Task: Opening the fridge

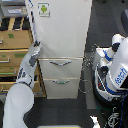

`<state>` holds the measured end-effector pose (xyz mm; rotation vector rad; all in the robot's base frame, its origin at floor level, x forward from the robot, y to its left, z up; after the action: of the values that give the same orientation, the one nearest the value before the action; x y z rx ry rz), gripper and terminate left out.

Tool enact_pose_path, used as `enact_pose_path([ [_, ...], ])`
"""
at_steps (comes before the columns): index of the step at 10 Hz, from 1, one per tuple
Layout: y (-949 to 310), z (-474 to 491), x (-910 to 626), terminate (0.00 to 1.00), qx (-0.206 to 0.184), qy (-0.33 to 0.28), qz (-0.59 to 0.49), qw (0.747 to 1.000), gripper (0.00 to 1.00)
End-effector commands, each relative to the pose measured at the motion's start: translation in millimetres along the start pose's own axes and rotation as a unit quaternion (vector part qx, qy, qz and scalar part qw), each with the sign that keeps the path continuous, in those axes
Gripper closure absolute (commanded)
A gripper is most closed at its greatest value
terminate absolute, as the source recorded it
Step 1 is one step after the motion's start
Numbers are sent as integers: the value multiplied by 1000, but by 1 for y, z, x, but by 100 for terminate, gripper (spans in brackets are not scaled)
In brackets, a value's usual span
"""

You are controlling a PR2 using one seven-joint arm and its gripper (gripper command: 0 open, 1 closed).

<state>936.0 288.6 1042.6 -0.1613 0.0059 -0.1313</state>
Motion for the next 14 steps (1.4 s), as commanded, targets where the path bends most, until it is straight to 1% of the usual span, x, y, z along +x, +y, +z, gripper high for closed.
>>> enact_pose_path([
  [1,-48,-34,-13,0,-2,-13,-60,998,100],
  [3,-63,-5,-49,0,-2,-32,-95,995,100],
  [4,-80,52,-100,0,-18,-68,-140,988,100],
  [5,-89,80,-130,0,-22,-80,-166,983,100],
  [6,-102,130,-221,0,-10,-100,-225,969,100],
  [8,-107,178,-316,0,10,-121,-266,956,100],
  [9,-131,221,-388,0,-12,-154,-283,946,100],
  [10,-151,257,-441,0,-17,-177,-308,935,100],
  [11,-167,299,-499,0,-29,-192,-331,923,100],
  [12,-205,351,-605,0,-43,-196,-385,901,100],
  [13,-245,387,-705,0,-75,-205,-440,871,100],
  [14,-277,411,-837,0,-105,-224,-545,801,100],
])
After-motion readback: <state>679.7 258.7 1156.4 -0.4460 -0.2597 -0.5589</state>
